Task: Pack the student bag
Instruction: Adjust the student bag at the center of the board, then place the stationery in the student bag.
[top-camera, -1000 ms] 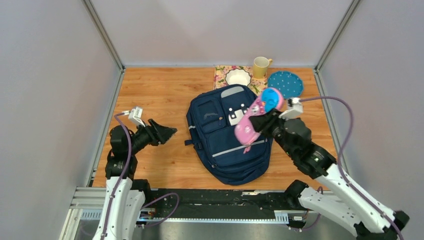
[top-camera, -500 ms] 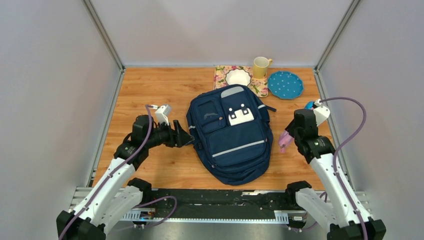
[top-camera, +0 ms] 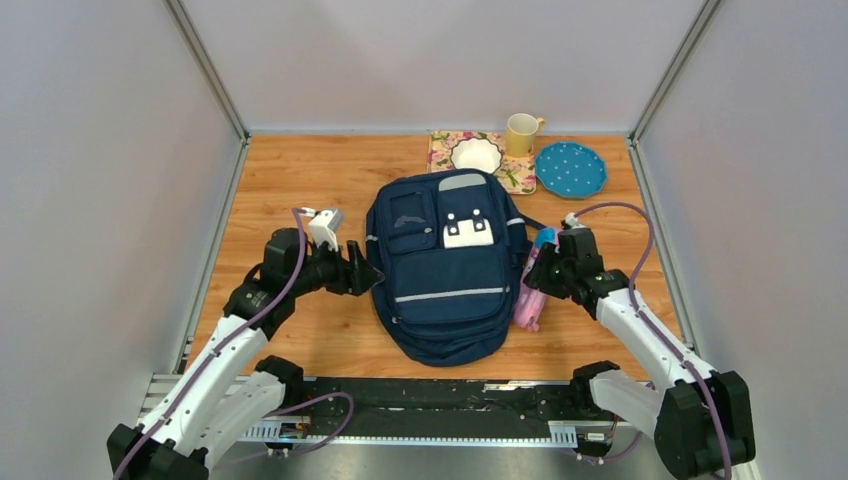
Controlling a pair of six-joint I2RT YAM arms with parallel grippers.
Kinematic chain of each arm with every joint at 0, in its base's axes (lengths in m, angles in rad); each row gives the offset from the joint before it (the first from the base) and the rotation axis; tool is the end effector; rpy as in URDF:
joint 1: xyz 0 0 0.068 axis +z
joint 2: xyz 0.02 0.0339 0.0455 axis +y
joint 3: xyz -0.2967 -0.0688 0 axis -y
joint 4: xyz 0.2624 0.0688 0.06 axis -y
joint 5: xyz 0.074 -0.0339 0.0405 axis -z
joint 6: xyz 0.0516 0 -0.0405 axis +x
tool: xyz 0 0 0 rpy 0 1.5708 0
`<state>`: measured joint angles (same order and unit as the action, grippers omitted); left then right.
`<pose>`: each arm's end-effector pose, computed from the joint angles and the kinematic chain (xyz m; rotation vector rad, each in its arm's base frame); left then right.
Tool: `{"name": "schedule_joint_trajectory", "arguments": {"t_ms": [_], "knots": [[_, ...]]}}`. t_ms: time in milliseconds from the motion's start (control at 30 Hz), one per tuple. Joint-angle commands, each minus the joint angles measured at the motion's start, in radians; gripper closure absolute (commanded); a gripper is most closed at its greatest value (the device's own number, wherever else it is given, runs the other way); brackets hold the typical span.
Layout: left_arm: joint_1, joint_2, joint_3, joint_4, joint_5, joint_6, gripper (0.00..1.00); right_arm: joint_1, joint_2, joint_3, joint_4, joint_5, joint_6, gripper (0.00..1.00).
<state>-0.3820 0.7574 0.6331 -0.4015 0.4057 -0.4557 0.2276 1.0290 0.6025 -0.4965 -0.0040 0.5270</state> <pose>0.1569 -0.0850 0.2834 0.1771 2.1800 -0.9168 0.2011 0.0468 0.2136 0.3745 2.4945 0.3167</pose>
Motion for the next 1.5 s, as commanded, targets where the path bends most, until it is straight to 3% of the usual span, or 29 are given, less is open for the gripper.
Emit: {"name": "schedule_joint_trajectory", "arguments": {"t_ms": [0, 133, 233, 367, 667, 967, 1467], "knots": [[-0.041, 0.019, 0.105, -0.052, -0.068, 0.094, 0.24, 0.122, -0.052, -0.010, 0.151, -0.252, 0.082, 0.92], [-0.144, 0.059, 0.163, -0.057, -0.145, 0.141, 0.23, 0.208, -0.107, 0.008, 0.095, -0.145, 0.148, 0.92], [-0.309, 0.114, 0.215, -0.060, -0.286, 0.221, 0.23, 0.207, -0.168, 0.023, 0.017, -0.073, 0.157, 0.92], [-0.611, 0.265, 0.281, -0.040, -0.497, 0.371, 0.23, 0.207, -0.244, 0.048, -0.083, -0.016, 0.145, 0.90], [-0.852, 0.551, 0.347, 0.122, -0.740, 0.454, 0.22, 0.207, -0.378, 0.045, -0.163, 0.027, 0.165, 0.87], [-0.954, 0.667, 0.281, 0.351, -0.893, 0.453, 0.22, 0.205, -0.408, 0.054, -0.174, -0.019, 0.169, 0.85], [-0.962, 0.803, 0.297, 0.356, -1.149, 0.394, 0.21, 0.205, -0.432, 0.037, -0.171, -0.036, 0.169, 0.84]]}}
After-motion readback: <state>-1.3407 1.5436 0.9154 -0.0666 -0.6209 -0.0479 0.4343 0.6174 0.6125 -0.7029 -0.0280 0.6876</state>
